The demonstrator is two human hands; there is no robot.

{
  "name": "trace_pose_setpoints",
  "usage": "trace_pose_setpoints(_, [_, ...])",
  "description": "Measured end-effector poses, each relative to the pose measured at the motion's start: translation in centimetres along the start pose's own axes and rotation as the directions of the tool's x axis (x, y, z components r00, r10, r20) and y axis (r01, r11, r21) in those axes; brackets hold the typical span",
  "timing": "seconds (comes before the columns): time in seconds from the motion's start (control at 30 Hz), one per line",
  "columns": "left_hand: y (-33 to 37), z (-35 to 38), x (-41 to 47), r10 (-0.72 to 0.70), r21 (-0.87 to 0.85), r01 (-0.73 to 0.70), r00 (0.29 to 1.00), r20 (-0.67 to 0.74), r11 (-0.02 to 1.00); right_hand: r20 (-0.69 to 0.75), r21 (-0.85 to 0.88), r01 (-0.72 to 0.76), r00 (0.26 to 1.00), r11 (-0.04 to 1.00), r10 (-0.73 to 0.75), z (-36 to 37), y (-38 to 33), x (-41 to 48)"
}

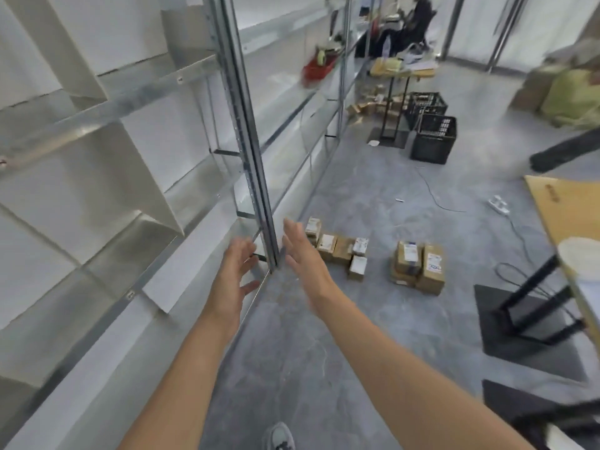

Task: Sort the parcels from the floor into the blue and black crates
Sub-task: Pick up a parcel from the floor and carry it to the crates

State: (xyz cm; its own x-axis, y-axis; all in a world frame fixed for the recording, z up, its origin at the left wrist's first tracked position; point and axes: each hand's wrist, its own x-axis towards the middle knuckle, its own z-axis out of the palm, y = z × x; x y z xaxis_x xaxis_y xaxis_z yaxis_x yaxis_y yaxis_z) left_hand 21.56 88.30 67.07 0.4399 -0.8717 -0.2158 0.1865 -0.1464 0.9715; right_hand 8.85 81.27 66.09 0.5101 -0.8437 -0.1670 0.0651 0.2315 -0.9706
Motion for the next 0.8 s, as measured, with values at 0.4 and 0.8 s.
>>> trace_pose_setpoints(0.4, [-3.1, 12.4, 18.8, -0.19, 0.098, 0.167, 0.921, 0.341, 0.981, -0.342, 0.046, -0.034, 0.938, 0.998, 0.048, -12.9, 0.4, 11.0])
trace_pose_setpoints(0.8, [-6.3, 22.9, 29.8, -0.372, 0.265, 0.275, 0.806, 0.461, 0.924, -0.573, 0.109, -0.061, 0.812, 0.992, 0.112, -24.6, 1.4, 18.2])
